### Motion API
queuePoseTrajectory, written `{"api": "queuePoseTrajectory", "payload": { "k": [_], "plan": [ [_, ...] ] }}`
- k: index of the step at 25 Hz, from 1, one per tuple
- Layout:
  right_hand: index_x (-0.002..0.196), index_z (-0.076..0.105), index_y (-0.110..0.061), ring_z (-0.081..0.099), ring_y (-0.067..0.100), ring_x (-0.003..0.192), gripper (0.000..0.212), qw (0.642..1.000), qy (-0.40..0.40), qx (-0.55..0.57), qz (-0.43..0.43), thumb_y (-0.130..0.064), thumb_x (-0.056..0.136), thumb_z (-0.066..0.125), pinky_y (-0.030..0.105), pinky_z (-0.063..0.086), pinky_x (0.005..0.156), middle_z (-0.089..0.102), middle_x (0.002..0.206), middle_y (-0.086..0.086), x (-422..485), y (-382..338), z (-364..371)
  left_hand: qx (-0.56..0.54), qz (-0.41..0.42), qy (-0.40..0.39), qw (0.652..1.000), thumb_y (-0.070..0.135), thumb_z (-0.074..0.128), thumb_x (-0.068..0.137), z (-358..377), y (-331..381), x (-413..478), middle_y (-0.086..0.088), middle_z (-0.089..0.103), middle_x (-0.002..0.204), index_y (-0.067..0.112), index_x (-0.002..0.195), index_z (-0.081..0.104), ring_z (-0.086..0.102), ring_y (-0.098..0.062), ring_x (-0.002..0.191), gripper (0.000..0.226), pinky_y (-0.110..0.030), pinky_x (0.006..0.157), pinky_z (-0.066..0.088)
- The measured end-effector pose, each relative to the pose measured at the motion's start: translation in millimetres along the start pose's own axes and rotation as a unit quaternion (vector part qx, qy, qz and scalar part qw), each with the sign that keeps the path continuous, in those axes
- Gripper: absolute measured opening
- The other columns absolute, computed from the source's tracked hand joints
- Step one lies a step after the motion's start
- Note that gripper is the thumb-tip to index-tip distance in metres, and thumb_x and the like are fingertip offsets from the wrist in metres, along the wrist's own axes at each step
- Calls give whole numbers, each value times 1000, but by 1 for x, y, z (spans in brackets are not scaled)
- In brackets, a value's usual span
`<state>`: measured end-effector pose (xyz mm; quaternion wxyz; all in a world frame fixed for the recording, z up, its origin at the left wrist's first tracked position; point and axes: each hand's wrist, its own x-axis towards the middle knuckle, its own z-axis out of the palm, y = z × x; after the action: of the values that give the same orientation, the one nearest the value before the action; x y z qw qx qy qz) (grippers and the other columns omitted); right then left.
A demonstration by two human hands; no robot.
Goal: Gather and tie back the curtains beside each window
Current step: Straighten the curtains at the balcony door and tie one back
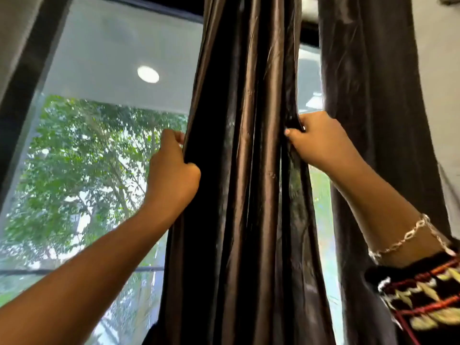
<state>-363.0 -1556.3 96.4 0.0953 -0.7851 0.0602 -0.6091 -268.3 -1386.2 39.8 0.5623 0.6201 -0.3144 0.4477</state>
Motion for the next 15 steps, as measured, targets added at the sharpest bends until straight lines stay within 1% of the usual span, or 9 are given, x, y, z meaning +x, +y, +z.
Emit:
{"api": "queuePoseTrajectory", "payload": {
  "k": [2, 3, 6, 8, 9, 10, 11, 13, 15],
  "plan": [
    [91, 61, -4, 60, 35, 89, 17, 1000, -10, 15, 18, -14, 80, 52, 37, 48, 74, 59, 82, 15, -16, -3, 5, -3, -17, -3, 1000, -9, 48, 75, -1, -8, -14, -5, 54, 70, 17, 100, 39, 51, -19, 58, 37, -29, 49, 37],
    [92, 62, -4, 61, 36, 88, 20, 999, -11, 19, 27, -13, 77, 52, 40, 51, 77, 61, 82, 17, -25, -2, 6, -1, -22, -7, 1000, -9, 48, 74, -1, -12, -23, -4, 52, 67, 17, 99, 38, 50, -20, 57, 38, -28, 49, 37],
    [94, 62, -4, 61, 37, 88, 23, 998, -20, 29, 55, -12, 75, 52, 45, 52, 79, 63, 86, 18, -57, 11, 9, -10, -48, -22, 999, -8, 51, 75, 5, -21, -53, 1, 50, 67, 16, 105, 41, 54, -24, 64, 40, -33, 56, 41],
    [93, 61, -3, 61, 38, 90, 20, 995, -43, 46, 79, -15, 79, 53, 47, 51, 80, 61, 88, 18, -80, 25, 13, -3, -63, -21, 998, -7, 52, 77, 8, -24, -77, 6, 49, 66, 11, 115, 42, 51, -13, 59, 43, -28, 54, 36],
    [93, 60, -3, 60, 38, 92, 22, 993, -52, 54, 90, -20, 83, 54, 46, 51, 81, 59, 89, 19, -91, 32, 15, -3, -66, -15, 998, -7, 52, 77, 9, -24, -89, 7, 49, 66, 10, 118, 41, 49, -8, 58, 45, -24, 51, 33],
    [91, 59, -2, 60, 38, 93, 30, 991, -57, 60, 102, -31, 87, 53, 45, 50, 80, 58, 88, 18, -102, 37, 16, -8, -65, -9, 998, -7, 52, 78, 10, -21, -101, 8, 53, 70, 11, 120, 40, 50, -7, 58, 48, -21, 49, 33],
    [88, 58, -3, 60, 38, 90, 43, 990, -57, 67, 109, -45, 89, 50, 44, 49, 80, 58, 85, 16, -114, 41, 16, -18, -57, -3, 998, -7, 52, 78, 11, -18, -112, 10, 58, 79, 13, 123, 38, 53, -8, 60, 51, -17, 52, 35],
    [83, 58, -9, 62, 36, 81, 63, 990, -56, 79, 105, -69, 82, 40, 42, 51, 77, 62, 78, 10, -133, 47, 14, -36, -34, 12, 999, -9, 51, 79, 13, -10, -133, 12, 57, 103, 14, 126, 35, 56, -4, 75, 55, -8, 61, 39],
    [92, 60, -16, 62, 32, 84, 67, 992, -64, 41, 97, -78, 74, 41, 38, 49, 74, 66, 83, 6, -147, 51, 13, -27, -10, 21, 999, -12, 50, 77, 15, -1, -149, 5, 53, 118, 9, 129, 35, 51, 0, 97, 58, 5, 72, 33]
  ]
}}
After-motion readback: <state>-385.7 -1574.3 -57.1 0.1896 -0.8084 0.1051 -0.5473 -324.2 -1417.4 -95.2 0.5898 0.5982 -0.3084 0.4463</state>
